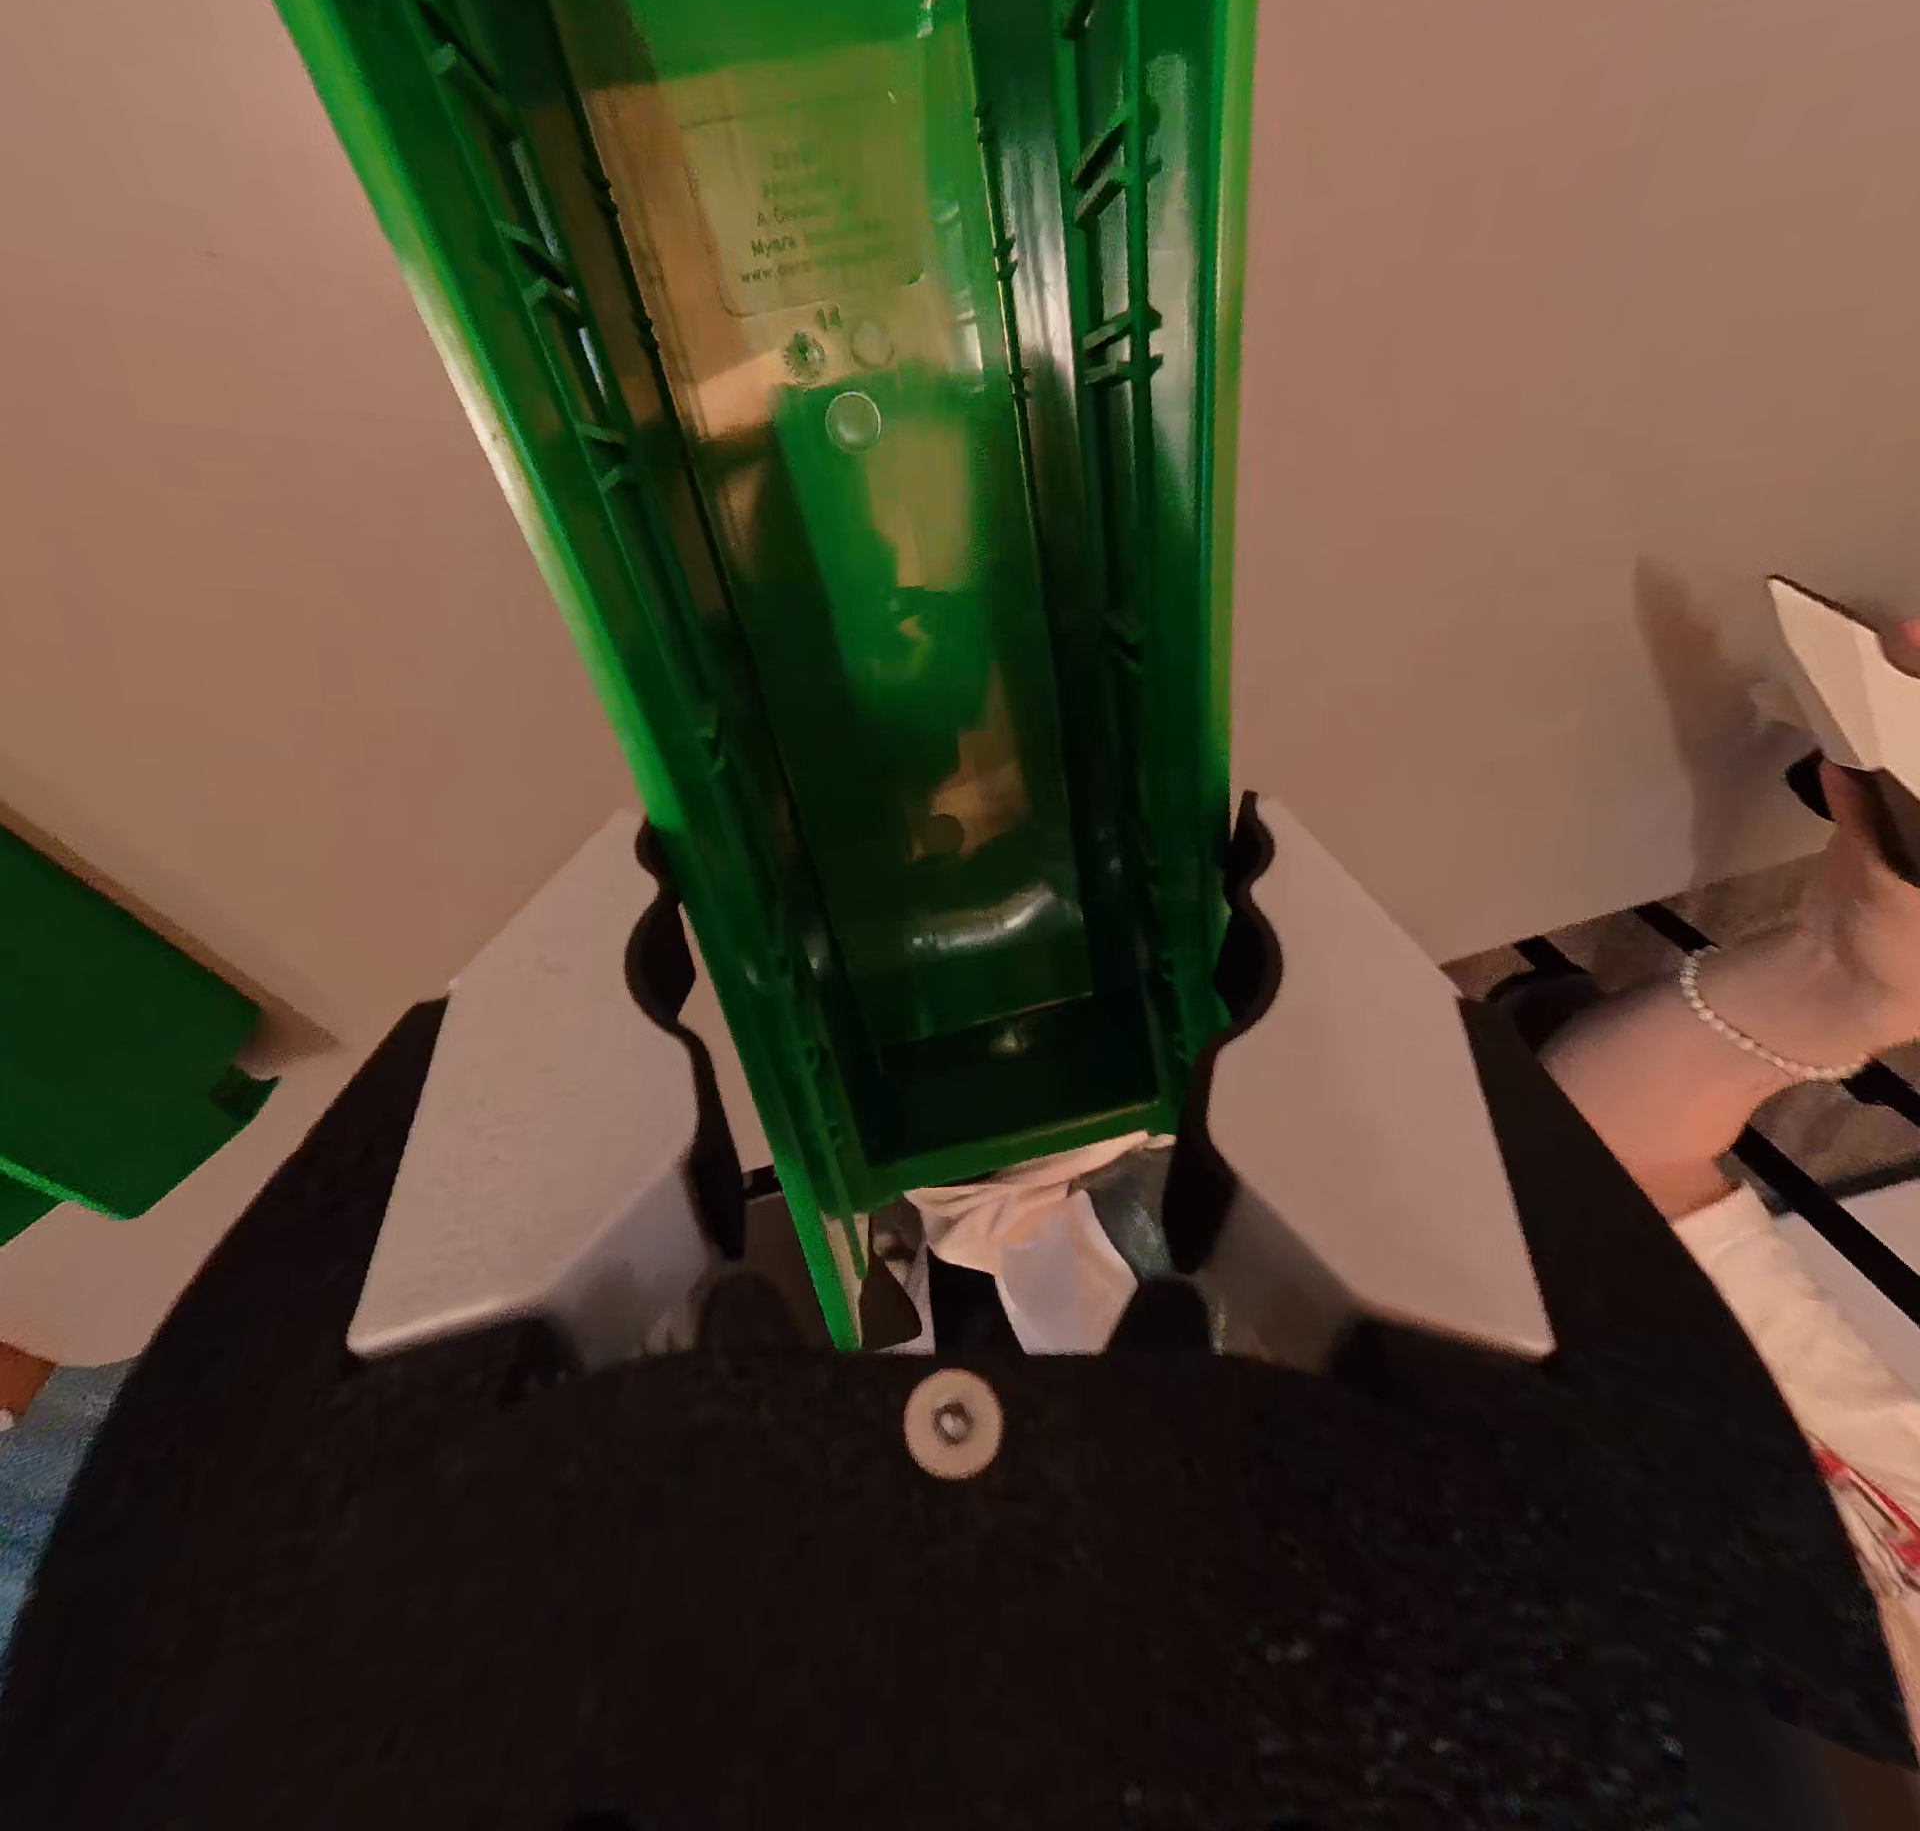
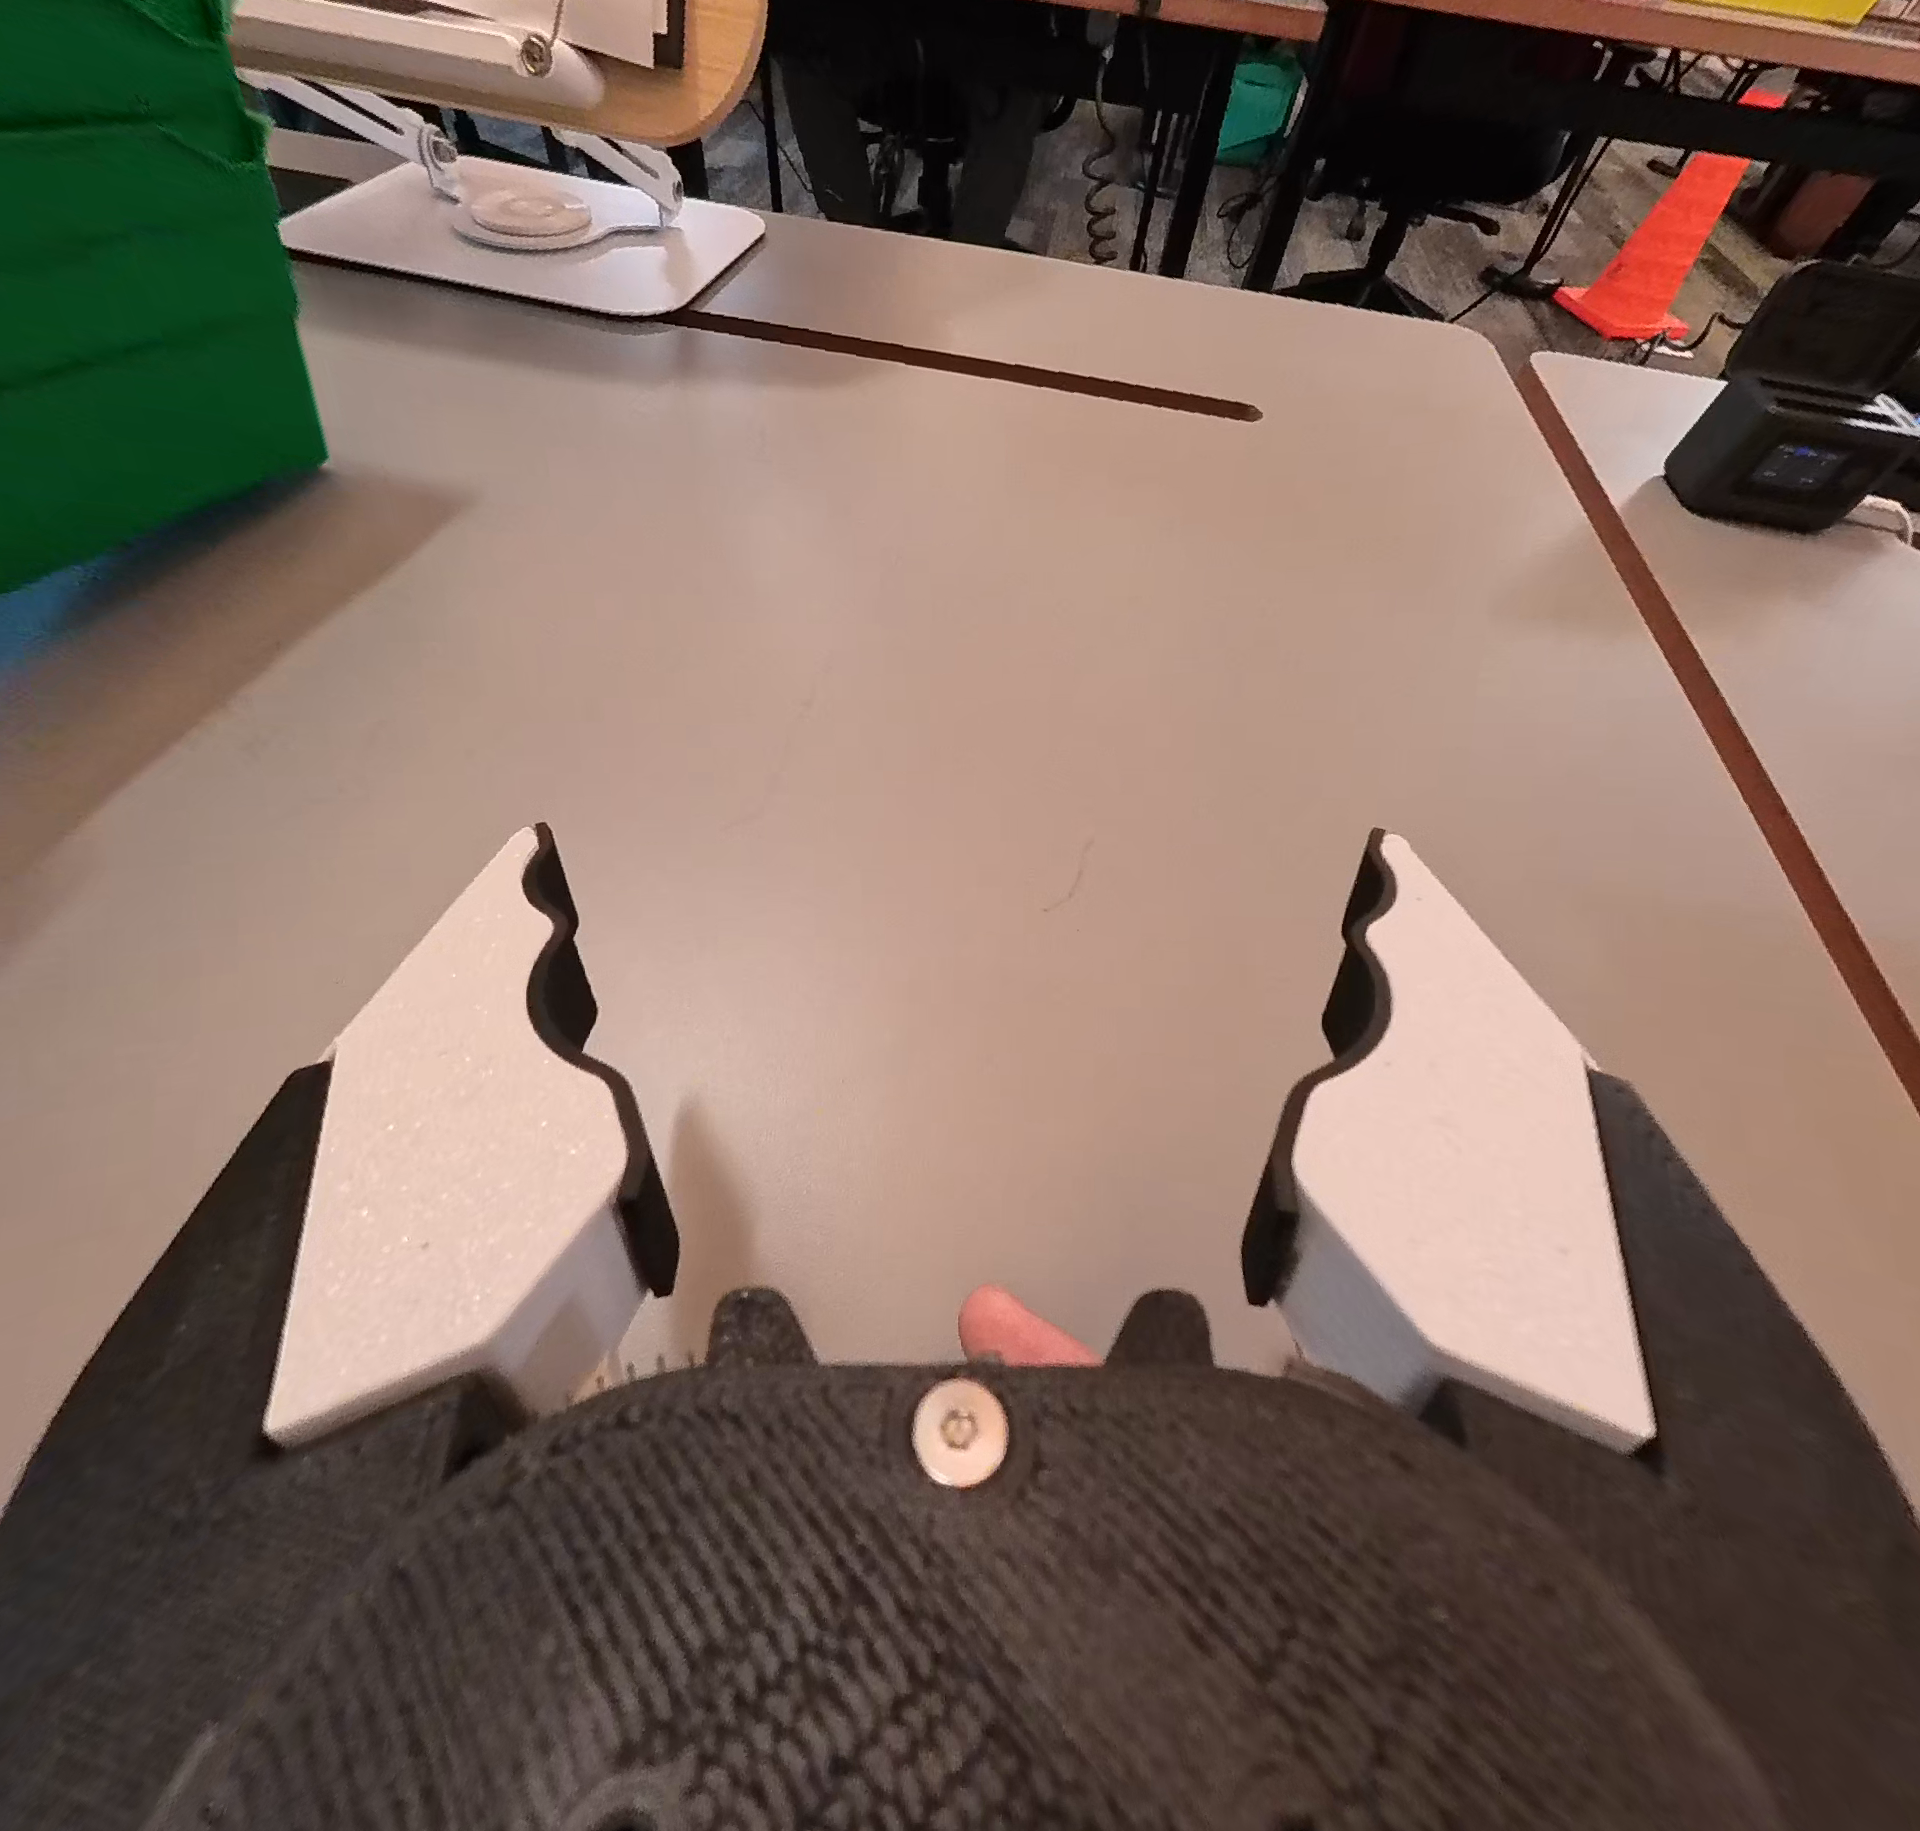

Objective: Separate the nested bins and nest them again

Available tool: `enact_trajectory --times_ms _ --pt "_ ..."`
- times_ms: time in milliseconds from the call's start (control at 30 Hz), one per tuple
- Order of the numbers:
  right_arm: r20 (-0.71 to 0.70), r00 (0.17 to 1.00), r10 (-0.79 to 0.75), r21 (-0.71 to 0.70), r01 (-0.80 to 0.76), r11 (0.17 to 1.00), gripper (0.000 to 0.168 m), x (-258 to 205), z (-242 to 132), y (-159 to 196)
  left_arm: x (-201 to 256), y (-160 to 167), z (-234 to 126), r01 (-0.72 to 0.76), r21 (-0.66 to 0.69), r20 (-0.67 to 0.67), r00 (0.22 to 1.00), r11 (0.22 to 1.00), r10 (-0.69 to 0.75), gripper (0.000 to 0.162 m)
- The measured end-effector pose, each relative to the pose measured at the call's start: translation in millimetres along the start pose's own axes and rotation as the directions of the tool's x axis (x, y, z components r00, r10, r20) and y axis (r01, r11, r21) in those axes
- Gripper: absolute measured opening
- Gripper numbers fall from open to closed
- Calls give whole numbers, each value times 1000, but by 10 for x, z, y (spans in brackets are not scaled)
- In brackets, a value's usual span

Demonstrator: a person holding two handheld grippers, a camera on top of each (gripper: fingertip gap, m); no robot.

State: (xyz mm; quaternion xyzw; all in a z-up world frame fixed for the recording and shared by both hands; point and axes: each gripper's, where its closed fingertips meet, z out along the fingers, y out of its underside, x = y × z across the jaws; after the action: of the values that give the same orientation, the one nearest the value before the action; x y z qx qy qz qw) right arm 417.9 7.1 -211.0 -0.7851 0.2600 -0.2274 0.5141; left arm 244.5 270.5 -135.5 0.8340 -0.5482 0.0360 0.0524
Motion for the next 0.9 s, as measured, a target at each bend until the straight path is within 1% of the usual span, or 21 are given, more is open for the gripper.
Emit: enact_trajectory --times_ms 167,200,233,300,600,700,800,900 --pt "-1 1000 0 -1 0 1000 143 2 1 3 -59 105 187 -82 -63 180 979 995 92 106" --pt "-1 1000 -2 -2 2 1000 143 1 2 4 -71 121 214 -92 -74 207 973 993 105 109" --pt "-1 1000 -3 -3 3 1000 143 0 2 7 -58 104 207 -97 -61 212 971 993 107 107" --pt "-3 1000 -6 -4 6 1000 143 3 -1 8 -51 84 213 -103 -44 208 972 994 110 109" --pt "-3 1000 -7 -8 7 1000 143 4 0 16 -119 90 215 -106 -48 201 973 993 114 117" --pt "-1 1000 -10 -9 10 1000 143 -14 5 15 -158 94 203 -134 -56 239 960 989 144 119" --pt "1 1000 -22 -14 22 1000 143 -46 12 19 -195 89 159 -155 -64 271 948 986 166 113" --pt "5 999 -31 -12 31 999 142 -85 17 10 -253 102 145 -154 -87 244 955 984 171 105"
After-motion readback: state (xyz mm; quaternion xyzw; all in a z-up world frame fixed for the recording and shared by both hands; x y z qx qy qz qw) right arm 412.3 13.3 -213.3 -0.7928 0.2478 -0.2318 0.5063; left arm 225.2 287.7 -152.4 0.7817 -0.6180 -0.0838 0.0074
